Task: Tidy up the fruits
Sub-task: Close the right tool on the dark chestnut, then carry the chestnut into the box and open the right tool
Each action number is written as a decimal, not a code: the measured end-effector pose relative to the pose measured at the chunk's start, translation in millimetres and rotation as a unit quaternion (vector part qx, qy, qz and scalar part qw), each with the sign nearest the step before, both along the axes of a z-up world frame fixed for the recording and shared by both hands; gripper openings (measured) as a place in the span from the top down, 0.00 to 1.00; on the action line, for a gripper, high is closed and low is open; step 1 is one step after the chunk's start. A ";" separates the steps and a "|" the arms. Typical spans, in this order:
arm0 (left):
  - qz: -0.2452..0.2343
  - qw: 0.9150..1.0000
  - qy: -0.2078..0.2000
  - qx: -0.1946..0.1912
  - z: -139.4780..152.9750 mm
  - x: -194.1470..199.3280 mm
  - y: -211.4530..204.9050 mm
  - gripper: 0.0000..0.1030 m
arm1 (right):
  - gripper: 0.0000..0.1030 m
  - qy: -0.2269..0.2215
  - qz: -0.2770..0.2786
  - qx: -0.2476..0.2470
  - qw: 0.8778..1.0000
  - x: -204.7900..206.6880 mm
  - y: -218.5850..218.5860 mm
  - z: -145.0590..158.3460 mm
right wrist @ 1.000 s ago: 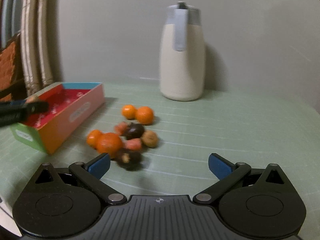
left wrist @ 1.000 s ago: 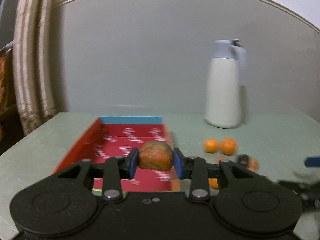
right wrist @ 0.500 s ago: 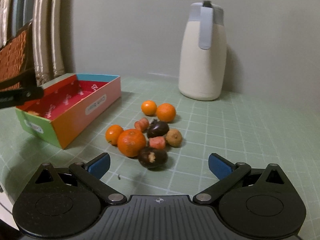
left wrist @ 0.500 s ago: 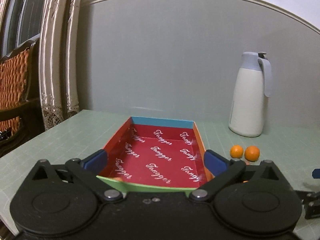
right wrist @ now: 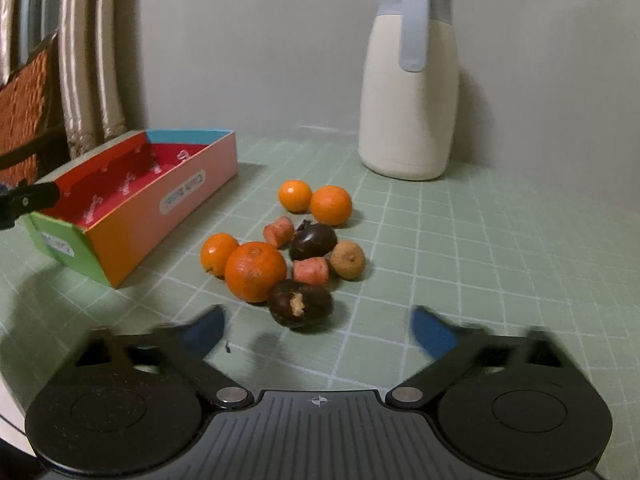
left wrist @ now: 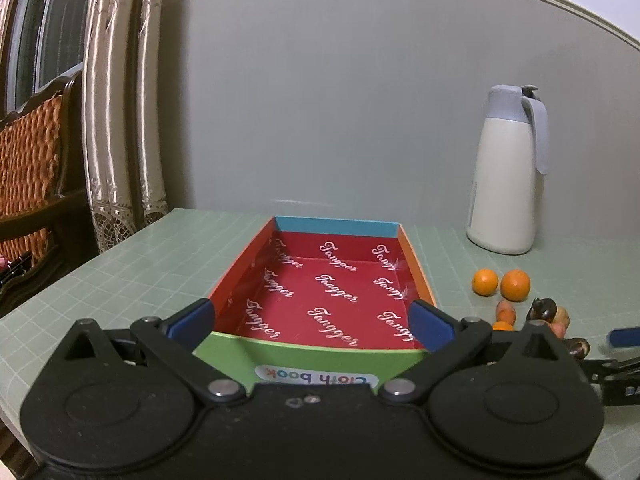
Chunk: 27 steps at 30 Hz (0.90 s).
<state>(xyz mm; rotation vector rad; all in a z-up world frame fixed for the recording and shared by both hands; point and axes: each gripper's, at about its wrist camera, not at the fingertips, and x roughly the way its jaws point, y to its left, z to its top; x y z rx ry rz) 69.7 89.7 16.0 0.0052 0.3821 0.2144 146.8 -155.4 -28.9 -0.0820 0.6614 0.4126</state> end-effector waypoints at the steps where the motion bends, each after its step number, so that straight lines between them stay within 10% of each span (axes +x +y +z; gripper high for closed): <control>1: 0.000 1.000 0.001 0.000 -0.1 0.1 0.6 0.06 | 0.31 0.003 0.003 -0.004 1.000 1.2 2.1 -1.9; 7: 0.002 1.000 0.004 -0.004 -0.7 0.9 6.2 0.06 | 0.31 0.004 0.011 -0.011 1.000 8.6 8.5 -6.0; 12: 0.005 1.000 0.006 -0.003 -1.2 -0.1 13.0 0.06 | 0.62 0.009 0.013 -0.015 1.000 15.2 11.9 -7.4; 27: 0.052 0.999 -0.005 -0.002 1.9 -18.6 55.5 0.06 | 0.62 -0.103 0.061 0.040 0.992 -22.5 54.6 32.9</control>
